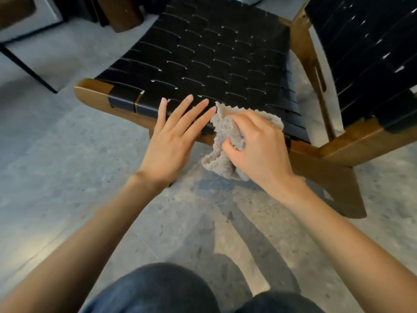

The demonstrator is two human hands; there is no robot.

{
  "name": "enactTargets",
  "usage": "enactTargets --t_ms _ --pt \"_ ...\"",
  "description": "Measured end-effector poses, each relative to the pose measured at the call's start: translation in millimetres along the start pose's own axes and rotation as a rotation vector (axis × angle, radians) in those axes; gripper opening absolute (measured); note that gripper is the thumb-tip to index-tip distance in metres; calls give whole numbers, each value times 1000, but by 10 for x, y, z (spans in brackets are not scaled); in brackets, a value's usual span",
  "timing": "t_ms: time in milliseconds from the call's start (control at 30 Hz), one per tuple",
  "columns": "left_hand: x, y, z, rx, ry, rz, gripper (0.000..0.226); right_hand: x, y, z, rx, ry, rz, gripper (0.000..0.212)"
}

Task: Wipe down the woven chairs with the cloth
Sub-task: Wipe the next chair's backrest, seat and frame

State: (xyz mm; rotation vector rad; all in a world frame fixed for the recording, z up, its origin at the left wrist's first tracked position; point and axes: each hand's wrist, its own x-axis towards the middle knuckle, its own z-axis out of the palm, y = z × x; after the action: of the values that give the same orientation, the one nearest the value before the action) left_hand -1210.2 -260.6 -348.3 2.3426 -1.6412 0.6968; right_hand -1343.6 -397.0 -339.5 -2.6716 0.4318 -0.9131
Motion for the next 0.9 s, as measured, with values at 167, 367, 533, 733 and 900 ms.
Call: enactTargets --t_ms 167,367,533,733,900 --pt "-194 57 120 -151 -37 -46 77 -213 7 144 132 121 55 40" --pt "-907 153 89 -786 -292 -169 98 -631 -154 556 402 -47 189 38" --pt "-1214 96 200 -1285 -461 -459 107 -747 -397 905 514 -257 299 40" --pt "-1377 -244 406 -1096 -212 -468 65 -758 -475 1064 691 -362 410 66" --pt "-1543 -538 440 -1131 -98 -699 60 -760 -371 1134 902 -396 598 91"
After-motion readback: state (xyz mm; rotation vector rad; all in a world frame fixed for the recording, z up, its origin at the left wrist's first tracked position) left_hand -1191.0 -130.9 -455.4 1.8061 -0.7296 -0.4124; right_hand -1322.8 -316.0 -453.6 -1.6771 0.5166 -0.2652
